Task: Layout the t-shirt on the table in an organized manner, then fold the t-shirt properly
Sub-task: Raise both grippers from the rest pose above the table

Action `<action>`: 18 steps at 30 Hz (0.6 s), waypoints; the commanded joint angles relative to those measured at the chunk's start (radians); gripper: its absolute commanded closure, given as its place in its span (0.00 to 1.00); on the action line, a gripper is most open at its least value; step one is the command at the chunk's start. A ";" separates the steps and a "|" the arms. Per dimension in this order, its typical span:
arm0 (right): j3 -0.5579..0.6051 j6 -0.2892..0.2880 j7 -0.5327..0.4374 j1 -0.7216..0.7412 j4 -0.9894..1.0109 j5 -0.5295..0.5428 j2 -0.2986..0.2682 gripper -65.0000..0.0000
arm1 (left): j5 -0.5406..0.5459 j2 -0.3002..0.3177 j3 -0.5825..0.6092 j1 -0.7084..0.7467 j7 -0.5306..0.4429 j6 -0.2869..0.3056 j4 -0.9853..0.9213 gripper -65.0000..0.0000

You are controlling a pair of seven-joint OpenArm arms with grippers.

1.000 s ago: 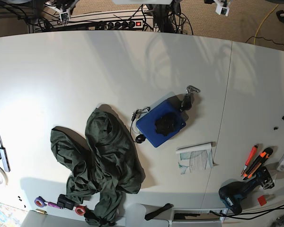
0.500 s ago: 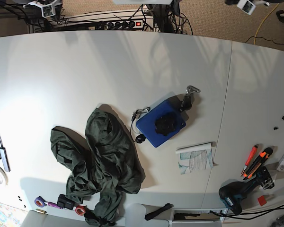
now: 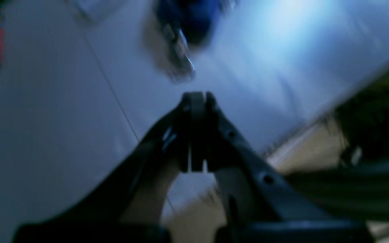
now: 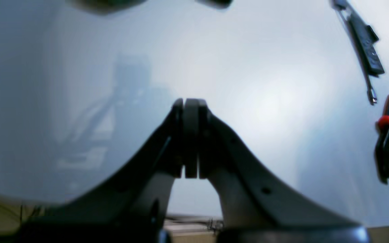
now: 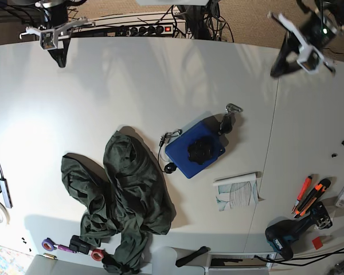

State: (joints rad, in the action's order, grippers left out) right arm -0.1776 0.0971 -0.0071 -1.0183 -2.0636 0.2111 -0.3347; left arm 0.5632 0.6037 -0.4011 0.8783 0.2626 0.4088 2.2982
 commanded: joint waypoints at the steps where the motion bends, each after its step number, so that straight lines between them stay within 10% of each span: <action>1: -0.005 0.004 -0.020 0.005 -0.018 -0.002 0.005 1.00 | 0.029 0.009 -0.003 -0.023 -0.006 0.000 0.016 1.00; 18: -0.005 -0.108 0.003 0.090 -0.018 -0.002 0.097 1.00 | -0.098 -0.023 0.411 -0.545 -0.002 -0.061 -0.250 0.93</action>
State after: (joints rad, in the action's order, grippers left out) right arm -0.1768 -0.0158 0.0223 -0.9199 -2.0636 0.2104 -0.2321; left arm 0.4530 0.5705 0.0166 0.3389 0.2916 0.3481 2.0308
